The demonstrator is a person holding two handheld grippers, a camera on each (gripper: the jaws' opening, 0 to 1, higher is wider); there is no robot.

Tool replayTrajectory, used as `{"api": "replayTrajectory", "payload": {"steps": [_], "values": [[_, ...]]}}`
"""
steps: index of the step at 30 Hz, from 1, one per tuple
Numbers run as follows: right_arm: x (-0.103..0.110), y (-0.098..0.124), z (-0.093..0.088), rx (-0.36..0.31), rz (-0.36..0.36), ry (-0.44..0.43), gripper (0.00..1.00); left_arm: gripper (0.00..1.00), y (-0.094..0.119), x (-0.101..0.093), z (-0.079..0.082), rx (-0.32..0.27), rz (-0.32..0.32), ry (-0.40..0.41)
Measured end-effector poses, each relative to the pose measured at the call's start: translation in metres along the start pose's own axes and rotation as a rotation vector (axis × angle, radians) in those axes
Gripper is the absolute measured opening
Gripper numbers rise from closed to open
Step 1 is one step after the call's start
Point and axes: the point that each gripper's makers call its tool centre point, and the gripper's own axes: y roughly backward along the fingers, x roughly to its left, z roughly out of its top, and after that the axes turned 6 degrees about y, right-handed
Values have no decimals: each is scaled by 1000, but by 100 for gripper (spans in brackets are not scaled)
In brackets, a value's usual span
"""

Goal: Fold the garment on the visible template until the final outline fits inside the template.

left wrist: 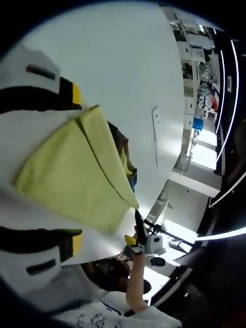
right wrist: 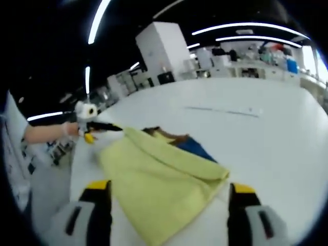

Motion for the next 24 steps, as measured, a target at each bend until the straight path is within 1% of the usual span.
{"api": "replayTrajectory", "payload": {"steps": [3,7,11,16,19,22,24], "values": [[8,-1,-3,2,8,-2,94,93,-4,-4,-3,12,-8,-1],[15,-4,-6,5,20,-13,92,93,-7,5,-7,21,-5,11],[22,-8,-8,14,38,-18,90,93,-9,-3,-7,24,-12,19],[30,-13,-6,11,49,-17,89,91,-10,-12,-6,16,-26,27],[27,-17,-5,9,55,-19,89,90,-12,-10,-6,19,-33,27],[19,-21,-4,7,53,-21,89,90,-16,-12,-3,7,-35,31],[18,-23,-2,3,50,-19,89,89,-19,-10,0,-3,-32,41]]}}
